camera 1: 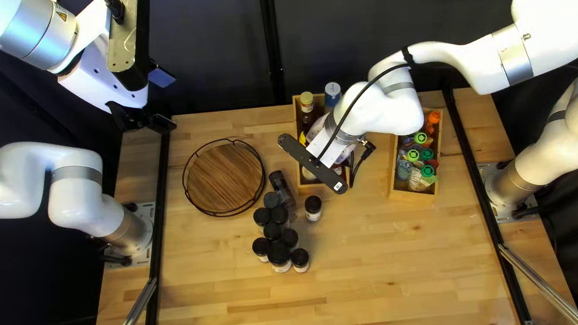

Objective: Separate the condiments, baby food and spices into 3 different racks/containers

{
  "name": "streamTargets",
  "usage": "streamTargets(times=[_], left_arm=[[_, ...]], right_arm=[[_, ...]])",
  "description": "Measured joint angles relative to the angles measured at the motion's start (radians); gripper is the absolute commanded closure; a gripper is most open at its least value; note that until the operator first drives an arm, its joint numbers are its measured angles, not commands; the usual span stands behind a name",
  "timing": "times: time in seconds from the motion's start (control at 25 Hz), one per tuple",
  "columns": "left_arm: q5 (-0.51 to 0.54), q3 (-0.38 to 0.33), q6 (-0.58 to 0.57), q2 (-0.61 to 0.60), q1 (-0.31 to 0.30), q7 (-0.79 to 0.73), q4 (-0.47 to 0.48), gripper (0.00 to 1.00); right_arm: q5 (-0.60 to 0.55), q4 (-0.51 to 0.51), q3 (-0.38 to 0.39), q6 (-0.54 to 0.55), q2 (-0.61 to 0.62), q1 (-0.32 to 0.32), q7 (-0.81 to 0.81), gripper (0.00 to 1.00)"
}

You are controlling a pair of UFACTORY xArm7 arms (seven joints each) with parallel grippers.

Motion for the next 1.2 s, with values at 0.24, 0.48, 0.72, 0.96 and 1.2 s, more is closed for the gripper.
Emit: streamTargets(times=[0.24, 0.48, 0.72, 0.96, 1.2], left_arm=[[0.0, 0.0, 0.0, 0.0, 0.0, 0.0, 0.0, 0.0], [0.0, 0.0, 0.0, 0.0, 0.0, 0.0, 0.0, 0.0], [0.0, 0.0, 0.0, 0.0, 0.0, 0.0, 0.0, 0.0], [0.0, 0.0, 0.0, 0.0, 0.0, 0.0, 0.0, 0.0], [0.0, 0.0, 0.0, 0.0, 0.0, 0.0, 0.0, 0.0]], right_arm=[[0.017, 0.001, 0.009, 0.037, 0.034, 0.01, 0.056, 0.0], [0.017, 0.098, 0.045, 0.211, 0.023, 0.059, 0.262, 0.0], [-0.005, 0.186, 0.074, 0.33, -0.059, 0.13, 0.466, 0.0], [0.075, 0.111, 0.079, 0.289, -0.002, 0.126, 0.508, 0.0], [0.381, -0.029, -0.027, 0.26, 0.285, 0.1, 0.409, 0.0]])
